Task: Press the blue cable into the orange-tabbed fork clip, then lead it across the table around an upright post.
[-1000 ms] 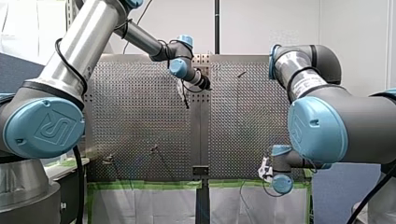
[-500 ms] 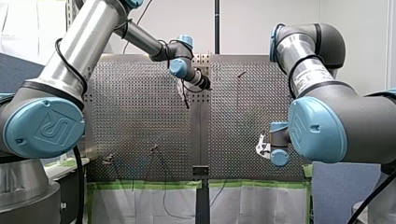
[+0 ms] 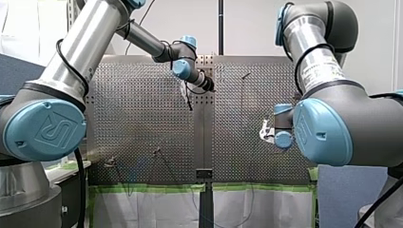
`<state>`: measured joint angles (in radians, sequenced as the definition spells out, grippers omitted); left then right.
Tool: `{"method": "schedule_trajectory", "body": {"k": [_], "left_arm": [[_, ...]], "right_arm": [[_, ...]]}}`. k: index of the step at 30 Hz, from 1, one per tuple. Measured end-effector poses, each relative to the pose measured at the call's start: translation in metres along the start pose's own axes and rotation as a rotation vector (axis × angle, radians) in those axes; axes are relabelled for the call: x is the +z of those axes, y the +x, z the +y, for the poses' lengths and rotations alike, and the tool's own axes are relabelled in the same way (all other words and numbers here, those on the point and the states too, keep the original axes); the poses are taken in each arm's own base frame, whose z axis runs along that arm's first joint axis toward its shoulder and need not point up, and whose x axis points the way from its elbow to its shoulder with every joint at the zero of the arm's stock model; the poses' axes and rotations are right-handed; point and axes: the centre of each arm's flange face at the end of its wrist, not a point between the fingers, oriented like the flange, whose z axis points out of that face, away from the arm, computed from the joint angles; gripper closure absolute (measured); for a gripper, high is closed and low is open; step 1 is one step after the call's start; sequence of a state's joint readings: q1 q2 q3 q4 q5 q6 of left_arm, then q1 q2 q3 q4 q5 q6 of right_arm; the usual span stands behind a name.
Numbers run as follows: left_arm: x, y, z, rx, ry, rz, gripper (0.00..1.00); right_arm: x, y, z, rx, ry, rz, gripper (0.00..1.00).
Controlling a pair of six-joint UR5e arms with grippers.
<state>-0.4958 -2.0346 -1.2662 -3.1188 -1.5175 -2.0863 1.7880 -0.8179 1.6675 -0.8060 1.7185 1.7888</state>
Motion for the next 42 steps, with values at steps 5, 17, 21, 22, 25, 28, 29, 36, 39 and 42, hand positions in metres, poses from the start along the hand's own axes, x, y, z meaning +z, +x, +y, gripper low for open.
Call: {"method": "schedule_trajectory", "body": {"k": [5, 17, 21, 22, 25, 28, 29, 36, 39, 42], "left_arm": [[-0.002, 0.003, -0.004, 0.007, 0.001, 0.012, 0.00], [-0.010, 0.016, -0.029, 0.056, 0.028, 0.034, 0.00], [-0.014, 0.011, -0.048, 0.065, 0.087, 0.012, 0.00], [-0.014, 0.008, -0.053, 0.066, 0.104, 0.002, 0.00], [-0.015, 0.000, -0.073, 0.074, 0.154, -0.031, 0.00], [-0.017, -0.004, -0.094, 0.083, 0.190, -0.044, 0.00], [-0.019, -0.005, -0.103, 0.085, 0.206, -0.048, 0.00], [-0.024, -0.015, -0.135, 0.095, 0.257, -0.067, 0.00], [-0.026, -0.013, -0.139, 0.101, 0.266, -0.061, 0.00], [-0.026, -0.012, -0.139, 0.103, 0.265, -0.052, 0.00]], "right_arm": [[-0.001, 0.010, 0.000, 0.000, -0.002, -0.008, 1.00], [-0.015, -0.004, 0.012, -0.079, -0.066, -0.075, 1.00], [-0.017, -0.007, 0.014, -0.092, -0.074, -0.080, 1.00], [-0.018, -0.007, 0.015, -0.095, -0.076, -0.082, 1.00], [-0.017, -0.008, 0.017, -0.097, -0.079, -0.083, 1.00], [-0.017, -0.008, 0.019, -0.098, -0.080, -0.085, 1.00], [-0.017, -0.008, 0.019, -0.098, -0.080, -0.086, 1.00], [-0.018, -0.009, 0.019, -0.099, -0.080, -0.091, 1.00], [-0.018, -0.009, 0.019, -0.098, -0.079, -0.091, 1.00], [-0.018, -0.009, 0.019, -0.098, -0.079, -0.092, 1.00]]}}
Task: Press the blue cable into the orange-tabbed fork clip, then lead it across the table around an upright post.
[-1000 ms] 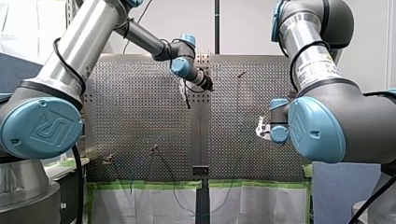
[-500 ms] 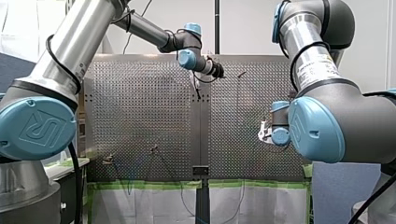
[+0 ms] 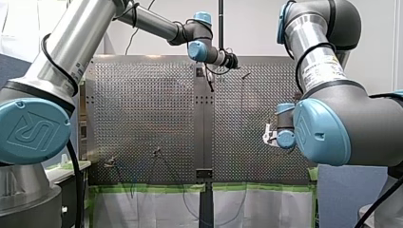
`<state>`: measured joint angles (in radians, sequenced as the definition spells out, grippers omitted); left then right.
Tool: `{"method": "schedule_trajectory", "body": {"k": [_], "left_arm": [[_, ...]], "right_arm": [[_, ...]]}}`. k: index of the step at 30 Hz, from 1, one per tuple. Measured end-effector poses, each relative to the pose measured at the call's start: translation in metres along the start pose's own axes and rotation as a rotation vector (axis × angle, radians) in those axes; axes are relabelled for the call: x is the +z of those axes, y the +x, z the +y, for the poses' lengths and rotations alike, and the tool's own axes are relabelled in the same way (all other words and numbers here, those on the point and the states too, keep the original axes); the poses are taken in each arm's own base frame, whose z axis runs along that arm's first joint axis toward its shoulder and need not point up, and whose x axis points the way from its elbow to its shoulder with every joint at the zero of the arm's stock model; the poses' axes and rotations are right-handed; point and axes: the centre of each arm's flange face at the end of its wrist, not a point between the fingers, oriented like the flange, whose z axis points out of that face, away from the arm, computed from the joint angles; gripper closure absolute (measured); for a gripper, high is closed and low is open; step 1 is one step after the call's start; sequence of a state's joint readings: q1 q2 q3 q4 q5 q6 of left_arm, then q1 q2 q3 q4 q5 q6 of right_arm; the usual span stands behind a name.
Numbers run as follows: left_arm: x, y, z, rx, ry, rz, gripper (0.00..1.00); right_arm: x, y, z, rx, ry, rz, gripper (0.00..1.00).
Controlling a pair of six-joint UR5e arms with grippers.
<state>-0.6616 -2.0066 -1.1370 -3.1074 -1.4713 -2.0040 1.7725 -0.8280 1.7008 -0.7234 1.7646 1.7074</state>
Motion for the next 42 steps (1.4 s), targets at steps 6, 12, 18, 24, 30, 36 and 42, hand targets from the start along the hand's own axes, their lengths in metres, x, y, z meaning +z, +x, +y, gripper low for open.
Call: {"method": "schedule_trajectory", "body": {"k": [6, 12, 18, 24, 30, 36, 42], "left_arm": [[0.000, 0.001, 0.002, 0.001, -0.007, 0.010, 0.00], [0.000, 0.002, 0.003, 0.009, -0.008, 0.015, 0.00], [-0.001, 0.002, 0.007, 0.013, -0.019, 0.022, 0.00], [-0.003, 0.000, 0.014, 0.022, -0.055, 0.029, 0.00], [-0.009, -0.001, 0.029, 0.054, -0.140, 0.053, 0.00], [-0.014, -0.001, 0.038, 0.066, -0.221, 0.064, 0.00], [-0.016, -0.002, 0.042, 0.076, -0.263, 0.061, 0.00]], "right_arm": [[-0.001, 0.000, -0.001, 0.001, 0.003, -0.002, 1.00], [-0.001, 0.000, -0.002, 0.001, 0.004, -0.002, 1.00], [-0.001, 0.000, -0.001, 0.002, 0.004, -0.002, 1.00], [-0.001, -0.001, -0.001, -0.001, 0.004, -0.002, 1.00], [-0.001, -0.001, -0.003, -0.003, 0.007, -0.003, 1.00], [-0.002, -0.001, -0.004, -0.003, 0.008, -0.003, 1.00], [-0.002, -0.001, -0.004, -0.003, 0.008, -0.003, 1.00]]}}
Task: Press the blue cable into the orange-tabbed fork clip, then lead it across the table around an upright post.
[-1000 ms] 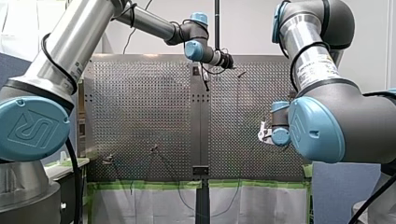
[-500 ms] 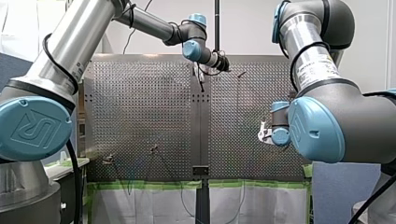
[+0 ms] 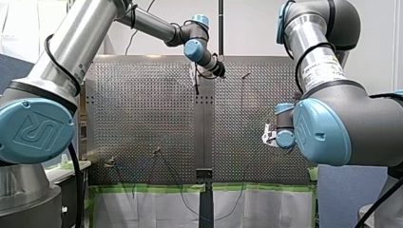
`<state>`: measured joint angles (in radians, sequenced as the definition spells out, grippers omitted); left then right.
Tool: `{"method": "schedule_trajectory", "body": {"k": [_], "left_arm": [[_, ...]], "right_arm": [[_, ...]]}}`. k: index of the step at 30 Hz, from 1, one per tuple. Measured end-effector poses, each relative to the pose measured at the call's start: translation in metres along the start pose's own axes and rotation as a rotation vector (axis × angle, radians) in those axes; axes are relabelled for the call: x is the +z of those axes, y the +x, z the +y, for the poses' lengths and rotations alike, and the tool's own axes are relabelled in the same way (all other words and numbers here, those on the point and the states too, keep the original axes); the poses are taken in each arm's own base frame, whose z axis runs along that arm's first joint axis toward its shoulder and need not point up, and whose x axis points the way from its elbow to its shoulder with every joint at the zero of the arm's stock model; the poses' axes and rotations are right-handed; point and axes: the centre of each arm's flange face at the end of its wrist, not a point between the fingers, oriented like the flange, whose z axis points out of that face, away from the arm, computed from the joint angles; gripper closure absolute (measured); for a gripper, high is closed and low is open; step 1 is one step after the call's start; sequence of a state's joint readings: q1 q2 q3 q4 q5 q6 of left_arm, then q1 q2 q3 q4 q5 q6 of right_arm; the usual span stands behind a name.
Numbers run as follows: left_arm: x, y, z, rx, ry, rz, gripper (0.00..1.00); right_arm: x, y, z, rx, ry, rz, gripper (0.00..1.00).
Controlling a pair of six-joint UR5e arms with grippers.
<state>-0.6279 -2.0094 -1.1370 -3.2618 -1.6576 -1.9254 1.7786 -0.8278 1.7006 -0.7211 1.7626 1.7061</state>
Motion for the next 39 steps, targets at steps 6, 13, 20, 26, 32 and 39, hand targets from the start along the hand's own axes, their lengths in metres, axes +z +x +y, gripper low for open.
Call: {"method": "schedule_trajectory", "body": {"k": [6, 13, 20, 26, 32, 39], "left_arm": [[-0.0001, -0.0004, 0.0007, 0.003, -0.006, -0.001, 0.00], [0.0000, -0.0007, 0.0004, 0.005, -0.004, -0.003, 0.00], [0.0000, -0.0001, 0.0003, 0.006, -0.003, -0.001, 0.00], [-0.0011, 0.0004, 0.0003, 0.006, -0.003, 0.008, 0.00], [-0.0021, 0.0013, -0.0009, 0.007, -0.003, 0.013, 0.00], [-0.0025, 0.0012, -0.0008, 0.015, -0.011, 0.011, 0.00]], "right_arm": [[0.0000, 0.0000, 0.0000, 0.000, 0.000, 0.000, 1.00], [0.0000, 0.0000, -0.0001, 0.000, 0.001, 0.000, 1.00], [-0.0001, -0.0002, -0.0001, 0.000, 0.001, -0.001, 1.00], [-0.0018, -0.0009, -0.0008, -0.004, 0.001, -0.013, 1.00], [-0.0034, -0.0013, -0.0008, -0.007, -0.002, -0.028, 1.00], [-0.0026, 0.0010, -0.0024, -0.007, 0.001, -0.026, 1.00]]}}
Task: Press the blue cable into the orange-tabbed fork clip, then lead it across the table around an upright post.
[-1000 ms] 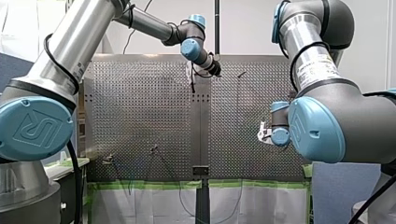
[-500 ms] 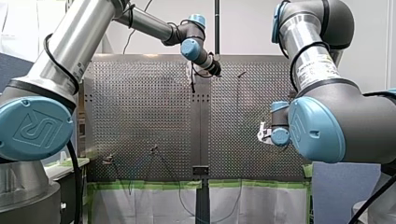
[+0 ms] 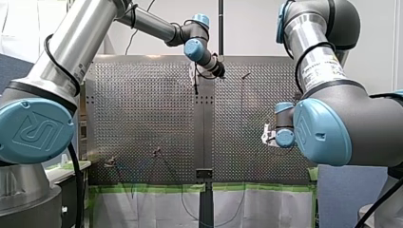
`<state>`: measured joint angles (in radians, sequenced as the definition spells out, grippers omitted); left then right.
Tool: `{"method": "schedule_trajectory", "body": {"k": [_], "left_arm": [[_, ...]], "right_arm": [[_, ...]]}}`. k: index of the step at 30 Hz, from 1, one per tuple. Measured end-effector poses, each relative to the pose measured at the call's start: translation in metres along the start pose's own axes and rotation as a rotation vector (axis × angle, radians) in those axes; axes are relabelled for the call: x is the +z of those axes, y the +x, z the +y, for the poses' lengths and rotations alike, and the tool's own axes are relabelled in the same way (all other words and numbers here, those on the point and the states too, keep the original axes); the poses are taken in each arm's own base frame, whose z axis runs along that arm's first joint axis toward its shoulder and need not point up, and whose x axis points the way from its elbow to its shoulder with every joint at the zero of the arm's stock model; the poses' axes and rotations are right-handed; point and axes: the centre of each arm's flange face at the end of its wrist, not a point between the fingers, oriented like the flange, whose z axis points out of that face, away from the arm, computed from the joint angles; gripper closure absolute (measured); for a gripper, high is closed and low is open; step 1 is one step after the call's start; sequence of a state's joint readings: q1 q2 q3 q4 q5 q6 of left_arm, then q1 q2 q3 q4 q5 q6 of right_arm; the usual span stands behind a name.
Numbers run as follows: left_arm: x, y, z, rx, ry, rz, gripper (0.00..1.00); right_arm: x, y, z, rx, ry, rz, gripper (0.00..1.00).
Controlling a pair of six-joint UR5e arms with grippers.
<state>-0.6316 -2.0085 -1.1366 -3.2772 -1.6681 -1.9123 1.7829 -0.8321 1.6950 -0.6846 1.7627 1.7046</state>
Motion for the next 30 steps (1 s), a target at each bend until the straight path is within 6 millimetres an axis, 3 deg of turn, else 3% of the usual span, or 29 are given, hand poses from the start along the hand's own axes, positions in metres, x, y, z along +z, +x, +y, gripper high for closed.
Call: {"method": "schedule_trajectory", "body": {"k": [3, 9, 30], "left_arm": [[0.000, 0.000, 0.001, 0.005, -0.007, 0.000, 0.00], [-0.001, 0.000, 0.002, 0.010, -0.011, 0.003, 0.00], [-0.014, 0.010, -0.001, 0.116, -0.124, 0.043, 0.00]], "right_arm": [[0.000, 0.006, -0.002, 0.001, 0.004, 0.006, 1.00], [-0.006, 0.036, -0.009, 0.003, 0.016, 0.014, 1.00], [-0.029, 0.174, -0.035, 0.071, 0.110, 0.185, 1.00]]}}
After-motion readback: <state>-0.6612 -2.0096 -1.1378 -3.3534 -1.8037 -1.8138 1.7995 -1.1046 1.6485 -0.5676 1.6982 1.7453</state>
